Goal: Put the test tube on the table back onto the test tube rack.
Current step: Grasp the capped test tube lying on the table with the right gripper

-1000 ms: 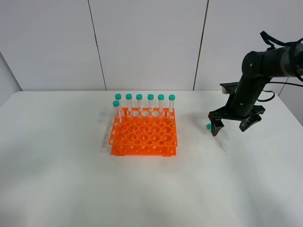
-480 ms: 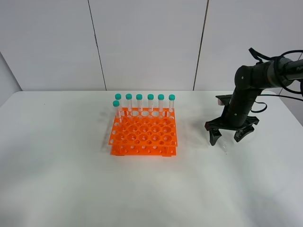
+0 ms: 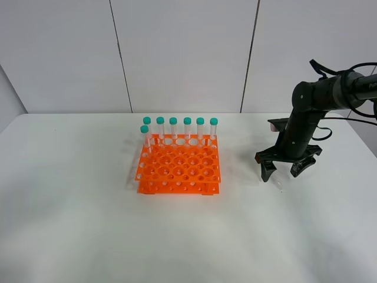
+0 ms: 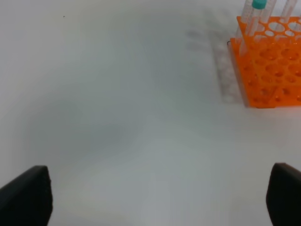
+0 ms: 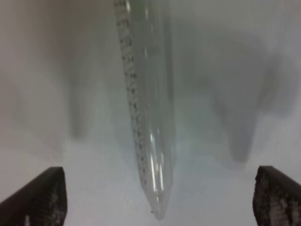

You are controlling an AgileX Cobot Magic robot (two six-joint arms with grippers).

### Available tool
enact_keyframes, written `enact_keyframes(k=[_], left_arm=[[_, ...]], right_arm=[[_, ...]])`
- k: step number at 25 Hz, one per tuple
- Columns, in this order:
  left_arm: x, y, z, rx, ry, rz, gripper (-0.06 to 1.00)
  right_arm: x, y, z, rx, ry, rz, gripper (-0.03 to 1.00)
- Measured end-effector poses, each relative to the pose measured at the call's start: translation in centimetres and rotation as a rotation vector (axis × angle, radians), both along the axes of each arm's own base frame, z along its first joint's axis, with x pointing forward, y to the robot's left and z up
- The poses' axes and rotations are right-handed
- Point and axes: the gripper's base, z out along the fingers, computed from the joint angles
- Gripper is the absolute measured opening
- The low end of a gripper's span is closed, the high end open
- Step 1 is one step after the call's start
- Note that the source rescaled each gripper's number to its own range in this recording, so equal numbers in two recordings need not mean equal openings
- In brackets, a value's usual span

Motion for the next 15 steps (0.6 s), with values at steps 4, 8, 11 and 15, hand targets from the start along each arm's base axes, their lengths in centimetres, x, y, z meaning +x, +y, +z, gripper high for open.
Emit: enact_keyframes(k=[4, 8, 11, 15], left_arm=[[0.0, 0.0, 0.0, 0.0, 0.0, 0.0, 1.0], [0.0, 0.0, 0.0, 0.0, 0.0, 0.0, 1.0], [0.0, 0.0, 0.0, 0.0, 0.0, 0.0, 1.0], [0.0, 0.0, 0.0, 0.0, 0.0, 0.0, 1.0]], right_arm=[[-0.1, 0.0, 0.0, -0.002, 0.007, 0.008, 0.83], [-0.2, 0.2, 0.0, -0.024, 0.017, 0.03, 0.83], [-0.2, 0.7, 0.0, -0.037, 0.013, 0.044, 0.83], [-0.1, 1.1, 0.0, -0.039, -0.009, 0.055, 0.83]])
